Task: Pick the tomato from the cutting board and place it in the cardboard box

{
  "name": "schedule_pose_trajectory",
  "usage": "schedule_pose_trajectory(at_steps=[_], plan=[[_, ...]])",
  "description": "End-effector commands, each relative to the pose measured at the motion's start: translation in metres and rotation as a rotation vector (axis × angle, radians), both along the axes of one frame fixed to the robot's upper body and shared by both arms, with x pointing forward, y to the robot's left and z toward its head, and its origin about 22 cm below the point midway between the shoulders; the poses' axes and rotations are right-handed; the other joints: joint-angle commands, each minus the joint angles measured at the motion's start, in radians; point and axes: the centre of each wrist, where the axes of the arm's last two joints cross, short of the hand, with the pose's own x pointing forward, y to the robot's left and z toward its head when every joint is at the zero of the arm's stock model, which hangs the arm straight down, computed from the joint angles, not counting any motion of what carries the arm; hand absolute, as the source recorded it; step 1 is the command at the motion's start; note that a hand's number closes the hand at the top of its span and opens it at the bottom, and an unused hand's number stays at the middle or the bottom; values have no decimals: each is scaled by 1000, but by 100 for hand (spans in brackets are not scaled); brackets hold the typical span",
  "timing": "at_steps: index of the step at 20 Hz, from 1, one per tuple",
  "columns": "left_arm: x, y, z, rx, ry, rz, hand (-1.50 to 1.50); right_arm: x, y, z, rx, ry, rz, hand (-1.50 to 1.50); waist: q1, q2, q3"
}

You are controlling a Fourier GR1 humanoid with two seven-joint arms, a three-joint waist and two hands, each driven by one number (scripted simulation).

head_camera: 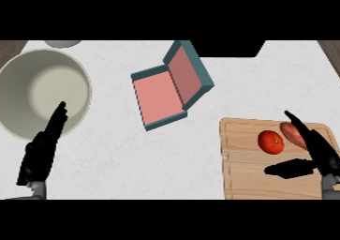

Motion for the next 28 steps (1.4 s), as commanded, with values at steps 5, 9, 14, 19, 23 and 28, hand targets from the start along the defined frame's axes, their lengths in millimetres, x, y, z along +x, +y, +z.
schedule_pose_trajectory(at_steps=[5,9,14,19,23,28], plan=[[4,-3,-8,-12,25,-12,0,13,16,-18,-3,58,33,-150,3,6,7],[17,-10,-4,-3,-14,-1,0,8,19,-22,64,44,36,150,0,6,7],[-3,-1,8,-7,-12,-18,0,2,-3,-33,-154,-65,-52,150,4,4,7],[2,-12,-4,-7,3,-20,0,8,-16,-35,-180,-177,-92,150,2,5,7],[2,-2,-2,-3,-12,11,0,7,35,-9,-437,-105,-41,150,3,3,5],[-2,3,-3,9,13,-6,0,5,85,7,-686,-73,-31,150,6,2,5]])
